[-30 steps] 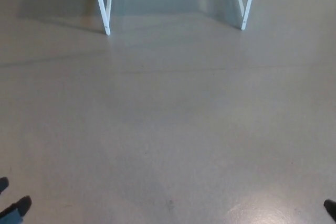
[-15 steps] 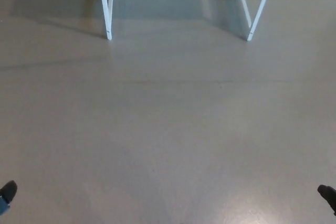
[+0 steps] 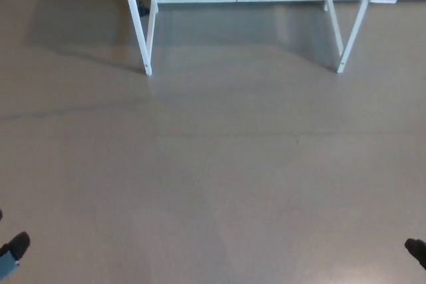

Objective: The robot walk up to a desk on which a bottle is kept on the left hand side and a container is kept on the right hand side. The robot uses its left hand to pick up the bottle and places it in the container.

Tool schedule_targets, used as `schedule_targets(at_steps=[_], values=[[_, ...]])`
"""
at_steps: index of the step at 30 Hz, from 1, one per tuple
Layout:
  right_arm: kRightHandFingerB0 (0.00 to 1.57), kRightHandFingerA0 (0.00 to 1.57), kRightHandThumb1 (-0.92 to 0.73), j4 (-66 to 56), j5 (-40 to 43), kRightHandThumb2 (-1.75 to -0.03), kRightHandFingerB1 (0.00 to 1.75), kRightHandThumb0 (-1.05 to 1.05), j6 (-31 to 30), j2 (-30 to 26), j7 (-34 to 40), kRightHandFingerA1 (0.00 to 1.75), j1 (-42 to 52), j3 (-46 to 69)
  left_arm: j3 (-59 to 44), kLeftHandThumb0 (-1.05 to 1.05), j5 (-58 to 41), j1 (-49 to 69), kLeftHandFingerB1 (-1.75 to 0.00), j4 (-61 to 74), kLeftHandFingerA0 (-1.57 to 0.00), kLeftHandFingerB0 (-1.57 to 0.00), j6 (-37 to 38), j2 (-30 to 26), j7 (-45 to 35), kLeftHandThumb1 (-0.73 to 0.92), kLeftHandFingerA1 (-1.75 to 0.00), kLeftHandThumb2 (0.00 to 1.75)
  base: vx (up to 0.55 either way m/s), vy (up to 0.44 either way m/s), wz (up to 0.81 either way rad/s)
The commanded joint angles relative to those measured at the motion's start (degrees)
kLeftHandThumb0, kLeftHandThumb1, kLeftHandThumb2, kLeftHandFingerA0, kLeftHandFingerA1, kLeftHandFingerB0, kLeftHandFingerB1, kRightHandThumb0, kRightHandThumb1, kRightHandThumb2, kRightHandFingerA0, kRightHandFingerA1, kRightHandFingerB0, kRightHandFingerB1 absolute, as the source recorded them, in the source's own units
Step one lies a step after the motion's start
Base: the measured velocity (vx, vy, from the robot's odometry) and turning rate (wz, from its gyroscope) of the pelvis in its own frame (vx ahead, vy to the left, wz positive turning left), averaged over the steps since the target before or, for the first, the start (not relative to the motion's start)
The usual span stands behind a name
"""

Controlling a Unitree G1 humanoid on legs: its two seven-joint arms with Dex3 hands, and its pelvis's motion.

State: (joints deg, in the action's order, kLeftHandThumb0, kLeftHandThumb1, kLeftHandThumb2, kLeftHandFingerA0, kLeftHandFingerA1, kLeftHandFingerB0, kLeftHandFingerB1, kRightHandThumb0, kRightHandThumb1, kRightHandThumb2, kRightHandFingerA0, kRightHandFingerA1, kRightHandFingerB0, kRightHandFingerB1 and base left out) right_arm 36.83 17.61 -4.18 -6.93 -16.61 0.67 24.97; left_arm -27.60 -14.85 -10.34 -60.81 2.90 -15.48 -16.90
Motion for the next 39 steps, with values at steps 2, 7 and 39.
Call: schedule_targets(at_steps=[2, 7, 39], values=[[0.2, 0.31, -0.46, 0.24, 1.29, -0.91, 0.54, 0.0, 0.21, -0.36, -0.57, 0.61, 1.64, 0.22, 0.51, -0.04, -0.3, 0.71, -0.56, -0.94, -0.39, -0.19, 2.32, -0.75, 0.24, 0.63, -0.61, 0.59, 0.34, -0.028, -0.19], [0.19, 0.3, -0.47, -0.35, 1.13, -0.91, 0.53, -0.01, 0.63, -0.33, -0.87, 0.59, 2.91, -0.18, 0.99, -0.1, 0.18, 1.12, -0.55, -1.2, -0.41, -0.2, 2.65, -0.86, 0.87, 0.61, -0.6, 0.6, 0.45, 0.054, -0.14], [0.22, 0.39, -0.47, 0.05, 1.17, -0.91, 0.54, -0.01, 2.58, -0.34, -1.15, 0.65, 5.95, -1.41, 3.23, -0.06, 0.27, 2.89, -0.53, -0.87, -0.4, -0.21, 3.2, -1.5, 0.42, 0.62, -0.6, 0.58, 0.49, 0.012, -0.06]])
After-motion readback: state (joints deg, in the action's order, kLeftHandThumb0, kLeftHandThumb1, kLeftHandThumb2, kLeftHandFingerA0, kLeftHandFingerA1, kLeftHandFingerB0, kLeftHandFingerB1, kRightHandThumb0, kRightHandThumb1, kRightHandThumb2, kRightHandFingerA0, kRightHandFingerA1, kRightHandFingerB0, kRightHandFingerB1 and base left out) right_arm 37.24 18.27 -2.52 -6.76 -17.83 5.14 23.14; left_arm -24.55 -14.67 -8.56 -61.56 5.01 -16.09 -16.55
